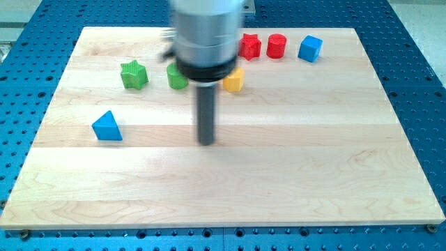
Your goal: Place the triangle diagonally top left to the green star
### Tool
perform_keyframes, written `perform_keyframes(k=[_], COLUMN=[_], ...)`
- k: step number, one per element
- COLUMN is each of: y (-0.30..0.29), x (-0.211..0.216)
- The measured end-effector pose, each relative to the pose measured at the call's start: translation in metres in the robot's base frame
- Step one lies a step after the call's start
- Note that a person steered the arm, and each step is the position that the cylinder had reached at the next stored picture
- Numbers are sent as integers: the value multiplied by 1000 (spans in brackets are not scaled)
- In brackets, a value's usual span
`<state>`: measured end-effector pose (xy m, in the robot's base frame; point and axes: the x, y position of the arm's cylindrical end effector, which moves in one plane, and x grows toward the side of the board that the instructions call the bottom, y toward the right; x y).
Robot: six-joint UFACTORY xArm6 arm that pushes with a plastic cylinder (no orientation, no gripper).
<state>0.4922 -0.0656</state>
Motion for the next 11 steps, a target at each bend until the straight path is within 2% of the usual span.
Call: perform_keyframes(k=[1, 2, 3, 4, 5, 6, 7, 8, 9, 10, 11], y=[-99, -175, -188, -180, -170, -189, -185, -222, -220, -181, -188], x=[-10, -1, 24, 3, -68, -102, -29, -31, -94, -154, -184])
